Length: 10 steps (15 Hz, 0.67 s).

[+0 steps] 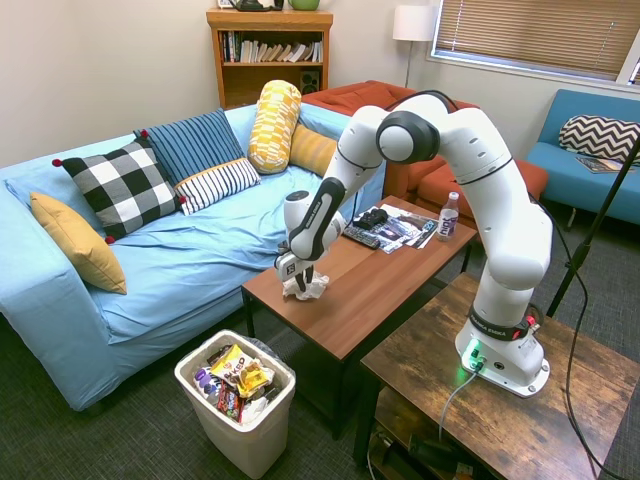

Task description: Throw the tissue in the trash bin

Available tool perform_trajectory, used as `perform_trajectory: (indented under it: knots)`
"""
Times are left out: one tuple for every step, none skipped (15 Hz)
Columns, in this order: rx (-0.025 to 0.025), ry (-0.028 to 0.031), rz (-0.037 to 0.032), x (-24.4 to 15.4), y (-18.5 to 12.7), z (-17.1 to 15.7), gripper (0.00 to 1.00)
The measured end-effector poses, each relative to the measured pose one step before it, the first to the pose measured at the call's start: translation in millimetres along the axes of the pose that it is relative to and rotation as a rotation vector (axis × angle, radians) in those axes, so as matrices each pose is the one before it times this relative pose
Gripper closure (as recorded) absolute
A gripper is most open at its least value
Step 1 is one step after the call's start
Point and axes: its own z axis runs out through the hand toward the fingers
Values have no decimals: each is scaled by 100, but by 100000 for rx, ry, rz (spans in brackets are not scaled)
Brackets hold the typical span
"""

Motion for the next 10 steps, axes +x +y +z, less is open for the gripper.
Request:
perform_trajectory:
  knots:
    - [211, 104, 284, 192, 328, -396, 100]
    - [671, 313, 156, 265, 157, -589, 100]
    - [1082, 490, 87, 198, 113, -914, 100]
    - [1243, 532, -217, -3, 89, -1130, 100]
    - [1330, 366, -669, -401, 62, -1295, 100]
    - [1526, 563, -1900, -892, -191, -1493, 100]
    - [1603, 898, -3375, -1439, -491, -1627, 100]
    - [1188, 876, -3616, -1900, -679, -1507, 100]
    - [693, 929, -3756, -2228, -885, -1334, 100]
    - [265, 765, -3218, -2439, -1001, -1108, 100]
